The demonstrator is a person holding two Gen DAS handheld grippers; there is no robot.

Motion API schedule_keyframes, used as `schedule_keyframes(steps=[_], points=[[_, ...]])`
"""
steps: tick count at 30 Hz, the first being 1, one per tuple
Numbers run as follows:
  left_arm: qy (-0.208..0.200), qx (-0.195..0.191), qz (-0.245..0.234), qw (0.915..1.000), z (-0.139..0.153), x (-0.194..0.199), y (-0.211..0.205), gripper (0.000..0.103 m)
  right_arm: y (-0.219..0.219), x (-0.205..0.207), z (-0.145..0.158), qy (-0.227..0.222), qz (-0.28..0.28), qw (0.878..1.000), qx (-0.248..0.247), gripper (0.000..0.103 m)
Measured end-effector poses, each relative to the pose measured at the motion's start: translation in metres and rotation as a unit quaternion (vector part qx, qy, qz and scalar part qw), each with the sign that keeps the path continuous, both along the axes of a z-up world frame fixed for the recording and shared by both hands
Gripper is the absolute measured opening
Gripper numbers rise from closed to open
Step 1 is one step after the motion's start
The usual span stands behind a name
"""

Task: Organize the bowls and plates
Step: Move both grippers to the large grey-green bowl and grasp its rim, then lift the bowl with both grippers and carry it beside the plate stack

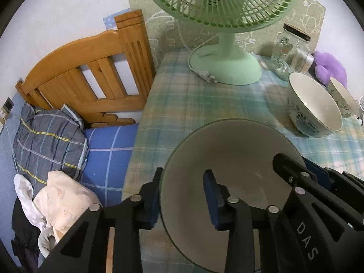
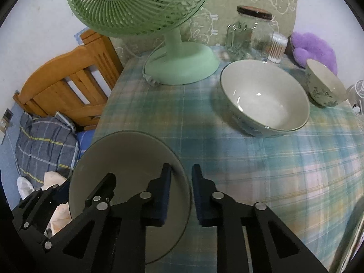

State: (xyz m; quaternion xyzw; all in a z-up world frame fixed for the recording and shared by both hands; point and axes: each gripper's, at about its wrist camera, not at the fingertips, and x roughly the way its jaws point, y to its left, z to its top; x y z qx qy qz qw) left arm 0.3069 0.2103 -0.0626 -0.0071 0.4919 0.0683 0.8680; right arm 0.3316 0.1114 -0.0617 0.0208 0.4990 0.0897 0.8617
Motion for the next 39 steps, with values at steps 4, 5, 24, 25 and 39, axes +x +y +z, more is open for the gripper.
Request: schedule_keyframes(steps=[4, 5, 24, 25, 39], points=[[0.004, -0.003, -0.003, 1.0000, 0.001, -0.002, 0.002, 0.030, 0.002, -0.002, 0.003, 0.004, -0.002, 1.000, -0.007, 0.020], [0.005, -0.004, -0.005, 1.0000, 0.002, -0.004, 0.001, 0.030, 0.002, -0.003, 0.004, 0.004, -0.002, 1.000, -0.008, 0.020], [0.009, -0.014, -0.040, 0.9991, 0.024, -0.055, -0.048, 0.030, -0.050, -0.063, 0.029, 0.008, -0.037, 0.999, -0.016, 0.020], [0.009, -0.014, -0.043, 0.9990, 0.026, -0.058, -0.052, 0.030, -0.053, -0.066, 0.030, 0.009, -0.038, 0.999, -0.017, 0.020], [0.007, -0.012, -0.068, 0.9976, 0.047, -0.102, -0.110, 0.030, -0.113, -0.120, 0.054, 0.006, -0.064, 0.998, -0.015, 0.020]])
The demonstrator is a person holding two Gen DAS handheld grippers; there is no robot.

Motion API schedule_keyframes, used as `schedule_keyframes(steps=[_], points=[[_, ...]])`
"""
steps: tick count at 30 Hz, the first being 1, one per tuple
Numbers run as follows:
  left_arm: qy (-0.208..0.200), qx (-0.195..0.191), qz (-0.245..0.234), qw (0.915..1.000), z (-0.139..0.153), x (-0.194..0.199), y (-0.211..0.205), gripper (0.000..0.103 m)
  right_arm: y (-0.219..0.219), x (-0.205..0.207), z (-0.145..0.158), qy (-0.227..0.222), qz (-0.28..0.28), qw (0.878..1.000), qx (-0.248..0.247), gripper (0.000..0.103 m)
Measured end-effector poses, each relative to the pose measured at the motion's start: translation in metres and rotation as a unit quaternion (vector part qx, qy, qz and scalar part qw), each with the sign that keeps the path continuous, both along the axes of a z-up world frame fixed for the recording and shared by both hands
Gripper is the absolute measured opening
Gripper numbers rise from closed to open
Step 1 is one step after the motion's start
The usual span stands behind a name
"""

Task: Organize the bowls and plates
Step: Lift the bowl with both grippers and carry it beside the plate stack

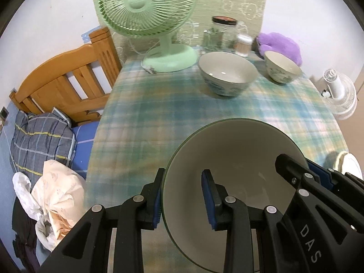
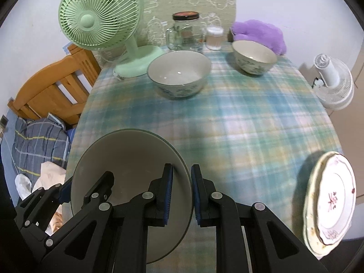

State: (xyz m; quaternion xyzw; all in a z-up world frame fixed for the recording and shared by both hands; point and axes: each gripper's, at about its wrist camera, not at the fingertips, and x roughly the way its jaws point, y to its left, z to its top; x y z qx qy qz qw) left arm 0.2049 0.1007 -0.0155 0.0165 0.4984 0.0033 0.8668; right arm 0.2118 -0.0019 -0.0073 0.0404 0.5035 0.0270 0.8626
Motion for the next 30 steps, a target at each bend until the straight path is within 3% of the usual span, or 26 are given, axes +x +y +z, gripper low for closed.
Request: schedule_keyframes(steps=[15, 30], points=[[0.020, -0.008, -0.029, 0.9994, 0.000, -0.033, -0.071, 0.030, -0.069, -0.042, 0.005, 0.016, -0.017, 1.000, -0.018, 0.020], [0.069, -0.016, -0.039, 0.9967, -0.029, -0.045, -0.119, 0.030, -0.120, -0.053, -0.025, 0.064, -0.019, 0.997, -0.035, 0.020]])
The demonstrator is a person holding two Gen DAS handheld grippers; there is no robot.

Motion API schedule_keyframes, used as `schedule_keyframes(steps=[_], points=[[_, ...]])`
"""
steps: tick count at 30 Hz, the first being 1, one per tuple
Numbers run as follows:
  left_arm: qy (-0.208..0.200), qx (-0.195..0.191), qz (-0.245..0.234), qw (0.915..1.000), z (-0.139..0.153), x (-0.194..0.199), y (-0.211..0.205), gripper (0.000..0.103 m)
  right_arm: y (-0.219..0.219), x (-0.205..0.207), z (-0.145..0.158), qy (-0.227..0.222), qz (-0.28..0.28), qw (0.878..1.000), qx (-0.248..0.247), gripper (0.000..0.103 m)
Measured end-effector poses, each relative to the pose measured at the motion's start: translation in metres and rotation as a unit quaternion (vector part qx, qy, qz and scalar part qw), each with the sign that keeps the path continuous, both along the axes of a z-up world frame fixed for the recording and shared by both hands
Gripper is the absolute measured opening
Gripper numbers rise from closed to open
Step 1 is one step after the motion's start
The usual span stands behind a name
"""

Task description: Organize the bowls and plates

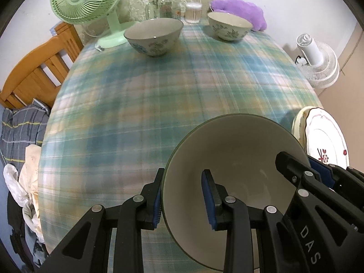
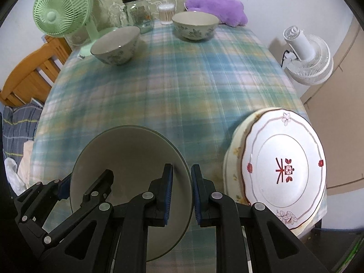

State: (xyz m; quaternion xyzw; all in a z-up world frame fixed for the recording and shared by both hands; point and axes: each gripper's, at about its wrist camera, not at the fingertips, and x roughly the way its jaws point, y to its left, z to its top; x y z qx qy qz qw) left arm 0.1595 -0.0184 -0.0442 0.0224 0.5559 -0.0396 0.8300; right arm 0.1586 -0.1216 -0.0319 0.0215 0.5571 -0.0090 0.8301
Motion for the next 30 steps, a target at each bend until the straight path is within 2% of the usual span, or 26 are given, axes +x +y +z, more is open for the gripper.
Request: schedule_keyframes(steps=[8, 13, 20, 21, 22, 25, 26, 27, 30], points=[[0.029, 0.007, 0.005, 0.9995, -0.017, 0.006, -0.006, 0.030, -0.009, 0.008, -0.017, 0.031, -0.002, 0.999, 0.005, 0.020], [0.023, 0.007, 0.001, 0.9997, -0.016, 0.007, -0.009, 0.031, -0.010, 0.011, -0.021, 0.030, 0.000, 1.000, 0.005, 0.020], [0.034, 0.009, -0.020, 0.9992, -0.013, 0.012, -0.011, 0.039, -0.013, 0.015, -0.021, 0.041, -0.006, 0.999, 0.017, 0.022], [0.032, 0.007, -0.022, 0.9992, -0.012, 0.012, -0.011, 0.043, -0.012, 0.016, -0.019, 0.040, -0.006, 0.999, 0.012, 0.023], [0.031, 0.004, -0.024, 0.9992, -0.011, 0.012, -0.010, 0.052, -0.011, 0.016, -0.018, 0.039, -0.004, 0.999, 0.009, 0.024], [0.021, -0.003, -0.025, 0.9995, -0.005, 0.012, -0.004, 0.068, -0.007, 0.015, -0.011, 0.026, -0.002, 1.000, 0.004, 0.047], [0.018, -0.006, -0.025, 0.9995, -0.002, 0.013, -0.001, 0.072, -0.005, 0.014, -0.007, 0.019, -0.003, 1.000, 0.003, 0.061], [0.014, -0.005, -0.026, 0.9996, 0.001, 0.013, 0.000, 0.078, -0.004, 0.013, -0.004, 0.013, -0.004, 1.000, 0.003, 0.070], [0.004, -0.011, -0.033, 0.9994, 0.008, 0.014, 0.006, 0.079, 0.003, 0.012, 0.004, 0.001, -0.009, 1.000, 0.003, 0.071]])
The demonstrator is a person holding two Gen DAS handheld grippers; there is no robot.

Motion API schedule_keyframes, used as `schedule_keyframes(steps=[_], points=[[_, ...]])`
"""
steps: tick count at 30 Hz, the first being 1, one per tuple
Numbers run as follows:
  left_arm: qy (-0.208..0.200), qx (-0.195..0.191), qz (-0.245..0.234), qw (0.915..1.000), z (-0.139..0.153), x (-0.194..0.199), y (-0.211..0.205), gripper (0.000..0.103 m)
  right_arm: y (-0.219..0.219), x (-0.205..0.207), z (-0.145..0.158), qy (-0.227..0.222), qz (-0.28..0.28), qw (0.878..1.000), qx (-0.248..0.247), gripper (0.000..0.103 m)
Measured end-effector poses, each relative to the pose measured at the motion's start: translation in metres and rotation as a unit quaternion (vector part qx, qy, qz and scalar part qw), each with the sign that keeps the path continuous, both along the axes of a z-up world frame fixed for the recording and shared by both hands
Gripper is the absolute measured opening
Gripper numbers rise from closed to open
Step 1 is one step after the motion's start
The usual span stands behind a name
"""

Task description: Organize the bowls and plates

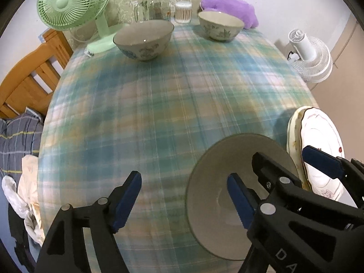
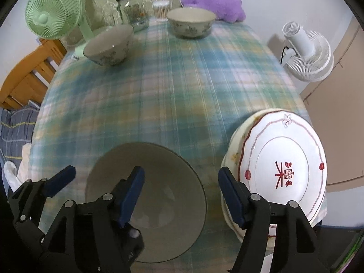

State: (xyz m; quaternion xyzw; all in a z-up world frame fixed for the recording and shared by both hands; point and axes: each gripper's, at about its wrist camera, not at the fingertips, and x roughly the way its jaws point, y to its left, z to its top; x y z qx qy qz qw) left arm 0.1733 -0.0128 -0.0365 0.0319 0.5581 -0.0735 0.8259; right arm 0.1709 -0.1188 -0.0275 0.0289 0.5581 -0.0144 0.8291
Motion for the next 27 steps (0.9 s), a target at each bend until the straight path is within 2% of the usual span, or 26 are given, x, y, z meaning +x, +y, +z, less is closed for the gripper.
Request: schedule_keyframes(steps=[8, 12, 17, 27], points=[[-0.027, -0.016, -0.012, 0.9994, 0.022, 0.009, 0.017, 0.079, 0.014, 0.001, 0.024, -0.033, -0.021, 0.999, 0.011, 0.071], [-0.045, -0.020, -0.006, 0.9988, 0.032, 0.018, 0.023, 0.080, 0.022, 0.012, 0.037, -0.049, -0.015, 0.999, -0.002, 0.071], [-0.075, -0.011, 0.020, 0.9969, 0.050, 0.035, 0.025, 0.080, 0.025, 0.029, 0.056, -0.076, -0.005, 0.997, -0.008, 0.071], [-0.105, 0.013, 0.090, 0.9903, 0.070, 0.085, 0.018, 0.080, 0.015, 0.092, 0.077, -0.105, 0.050, 0.993, 0.001, 0.071]])
